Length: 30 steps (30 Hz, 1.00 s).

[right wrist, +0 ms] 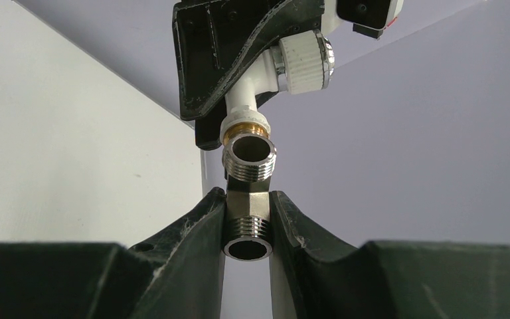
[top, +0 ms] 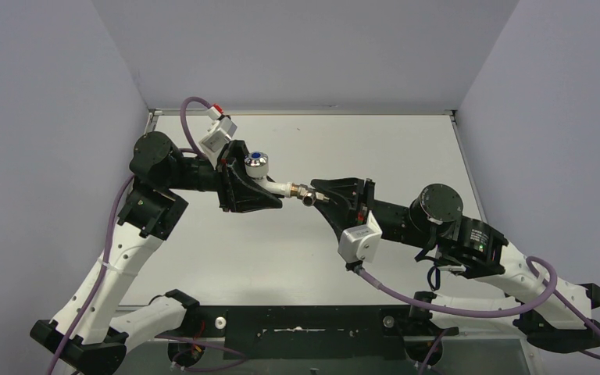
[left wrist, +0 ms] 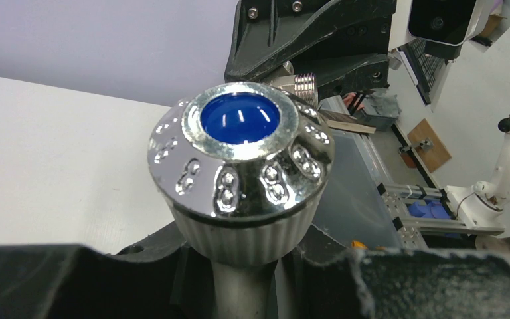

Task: Install the water faucets
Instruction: Install the water faucet onto the adaptor.

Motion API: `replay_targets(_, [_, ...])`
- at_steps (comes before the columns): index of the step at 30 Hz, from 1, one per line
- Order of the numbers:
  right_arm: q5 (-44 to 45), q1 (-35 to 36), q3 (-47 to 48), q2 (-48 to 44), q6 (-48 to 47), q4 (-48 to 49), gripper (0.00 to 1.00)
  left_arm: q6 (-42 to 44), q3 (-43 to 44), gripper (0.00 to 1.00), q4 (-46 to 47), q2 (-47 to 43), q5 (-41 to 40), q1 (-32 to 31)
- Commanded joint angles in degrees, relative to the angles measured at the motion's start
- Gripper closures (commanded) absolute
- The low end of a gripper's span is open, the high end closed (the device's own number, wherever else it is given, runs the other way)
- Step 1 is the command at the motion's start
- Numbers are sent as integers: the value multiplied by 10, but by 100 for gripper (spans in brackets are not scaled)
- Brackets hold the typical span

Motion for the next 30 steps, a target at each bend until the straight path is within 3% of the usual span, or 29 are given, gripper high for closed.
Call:
replay_targets(1, [3, 2, 28, 2, 1, 23, 100, 9, 14, 100, 13, -5, 4, -4])
replay_targets(16, [-18, 0, 53, 22, 18, -25, 100, 22, 19, 100, -9, -1, 9, -8])
replay_targets(30, [-42, -20, -18, 3, 149, 75, 100, 13, 18, 100, 19, -2, 16, -8])
